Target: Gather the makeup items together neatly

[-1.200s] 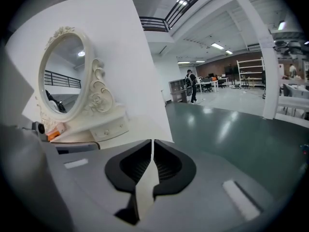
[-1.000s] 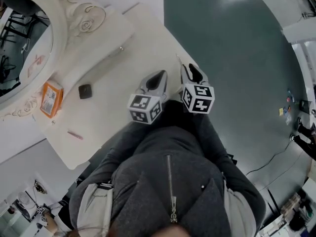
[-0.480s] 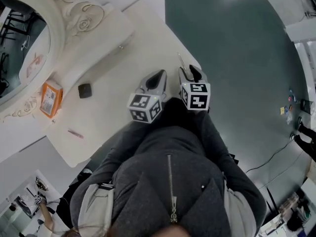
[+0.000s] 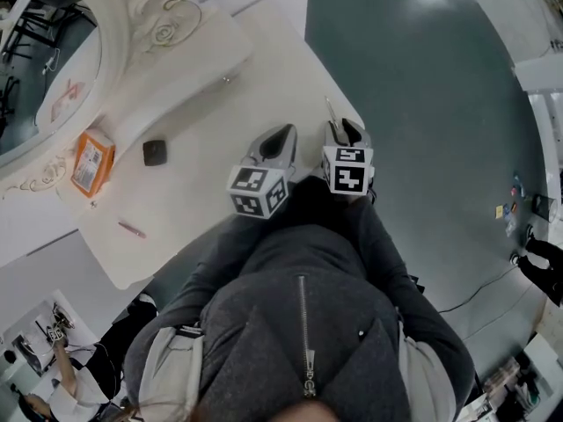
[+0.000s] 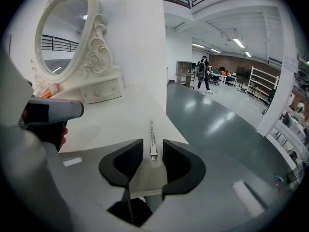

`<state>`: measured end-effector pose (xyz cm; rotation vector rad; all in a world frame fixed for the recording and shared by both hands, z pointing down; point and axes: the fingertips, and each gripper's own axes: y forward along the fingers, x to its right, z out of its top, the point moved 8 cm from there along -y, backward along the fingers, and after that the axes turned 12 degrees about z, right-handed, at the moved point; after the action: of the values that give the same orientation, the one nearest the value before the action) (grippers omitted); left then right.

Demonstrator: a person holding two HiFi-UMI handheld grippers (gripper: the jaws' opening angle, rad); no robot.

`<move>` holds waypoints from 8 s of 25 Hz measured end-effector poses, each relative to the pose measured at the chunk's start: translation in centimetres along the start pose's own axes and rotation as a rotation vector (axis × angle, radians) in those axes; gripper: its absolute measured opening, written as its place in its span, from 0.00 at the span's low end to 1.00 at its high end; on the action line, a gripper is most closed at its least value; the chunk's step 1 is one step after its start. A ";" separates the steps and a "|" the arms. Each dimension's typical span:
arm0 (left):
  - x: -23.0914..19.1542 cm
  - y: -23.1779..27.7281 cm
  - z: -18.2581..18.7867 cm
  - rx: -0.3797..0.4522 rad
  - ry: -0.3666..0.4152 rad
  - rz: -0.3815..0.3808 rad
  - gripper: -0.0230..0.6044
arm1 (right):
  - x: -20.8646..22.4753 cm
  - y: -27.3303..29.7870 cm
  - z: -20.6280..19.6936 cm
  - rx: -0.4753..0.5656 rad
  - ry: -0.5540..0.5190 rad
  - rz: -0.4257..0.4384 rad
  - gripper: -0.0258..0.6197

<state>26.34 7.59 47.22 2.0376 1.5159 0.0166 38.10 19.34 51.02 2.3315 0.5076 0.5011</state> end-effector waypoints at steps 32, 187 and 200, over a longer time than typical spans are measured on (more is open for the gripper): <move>-6.9 -11.7 -2.9 0.207 -0.230 0.477 0.05 | -12.7 4.0 4.4 0.018 -0.332 0.386 0.11; -24.5 -27.3 -2.6 0.184 -0.342 0.626 0.05 | -32.4 10.2 7.7 -0.250 -1.026 1.022 0.05; -23.9 -26.4 -1.2 0.217 -0.281 0.557 0.05 | -39.2 2.1 6.8 0.163 -0.301 0.887 0.05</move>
<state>-5.38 -8.28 43.90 2.4536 0.7773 -0.2133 8.51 -4.76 39.49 2.6439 -0.6890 0.4893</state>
